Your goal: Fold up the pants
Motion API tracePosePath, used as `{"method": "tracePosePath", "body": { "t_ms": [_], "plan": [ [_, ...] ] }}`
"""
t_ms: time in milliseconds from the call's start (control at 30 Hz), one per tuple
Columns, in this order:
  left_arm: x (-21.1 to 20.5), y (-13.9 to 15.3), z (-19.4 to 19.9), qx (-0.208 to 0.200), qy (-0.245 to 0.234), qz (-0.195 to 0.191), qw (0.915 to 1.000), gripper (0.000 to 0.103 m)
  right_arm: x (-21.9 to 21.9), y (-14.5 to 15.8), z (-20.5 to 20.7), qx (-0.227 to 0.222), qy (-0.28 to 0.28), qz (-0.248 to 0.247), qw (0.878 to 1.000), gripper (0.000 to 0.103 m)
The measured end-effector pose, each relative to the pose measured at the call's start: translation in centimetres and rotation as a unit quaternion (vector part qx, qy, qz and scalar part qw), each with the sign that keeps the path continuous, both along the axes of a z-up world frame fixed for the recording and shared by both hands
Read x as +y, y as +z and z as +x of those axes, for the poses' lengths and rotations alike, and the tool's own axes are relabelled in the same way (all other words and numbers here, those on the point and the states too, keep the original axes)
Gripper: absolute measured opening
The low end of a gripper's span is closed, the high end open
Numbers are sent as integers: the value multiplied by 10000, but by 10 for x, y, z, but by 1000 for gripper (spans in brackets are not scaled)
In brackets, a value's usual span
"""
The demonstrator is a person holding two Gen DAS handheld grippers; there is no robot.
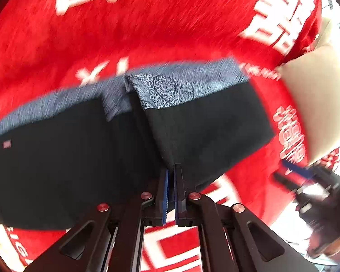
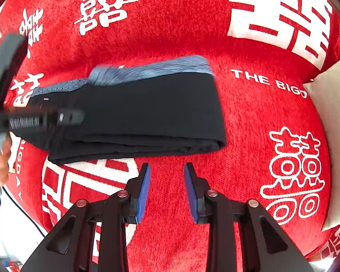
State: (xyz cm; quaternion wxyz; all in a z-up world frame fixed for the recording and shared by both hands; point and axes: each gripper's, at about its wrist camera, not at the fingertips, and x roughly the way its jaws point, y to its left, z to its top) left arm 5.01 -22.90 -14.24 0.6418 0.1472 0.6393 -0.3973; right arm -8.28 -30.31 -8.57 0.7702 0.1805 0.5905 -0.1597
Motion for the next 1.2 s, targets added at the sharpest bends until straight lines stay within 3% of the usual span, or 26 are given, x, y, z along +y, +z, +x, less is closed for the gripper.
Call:
{"method": "tracePosePath", "body": {
  "t_ms": [100,233,400,533,667,767,967,1067,1133,1200],
  "plan": [
    [18,-17,6,231,317,-244,9989,5,-1,-9,-1,90,-39,84,9999,34],
    [26,-15,11,380,646,-403,9964,6,2,-19,-5,196,-79,213,9995,34],
    [34,10,6,-7,647,-150,9978,6,-9,-14,-6,51,-278,412,9988,34],
    [31,27,9,-100,731,-161,9971,6,-27,-8,-3,-77,-540,502,9972,34],
    [-2,39,10,-324,729,-267,9965,6,-52,-6,5,-198,-791,507,9954,34],
    [-33,31,12,-352,800,-270,9958,6,-75,-9,23,-288,-867,485,9946,34],
    [-52,-10,22,-569,1086,397,9917,6,-102,-22,70,-438,-811,516,9944,34],
    [-41,-16,24,-535,1148,203,9917,6,-100,-44,95,-456,-610,650,9950,34],
    [-41,-17,23,-627,1105,201,9917,6,-87,-69,113,-179,-350,626,9973,35],
    [-39,-18,23,-654,1133,142,9913,6,-77,-73,117,-209,-231,299,9991,36]
  ]
}}
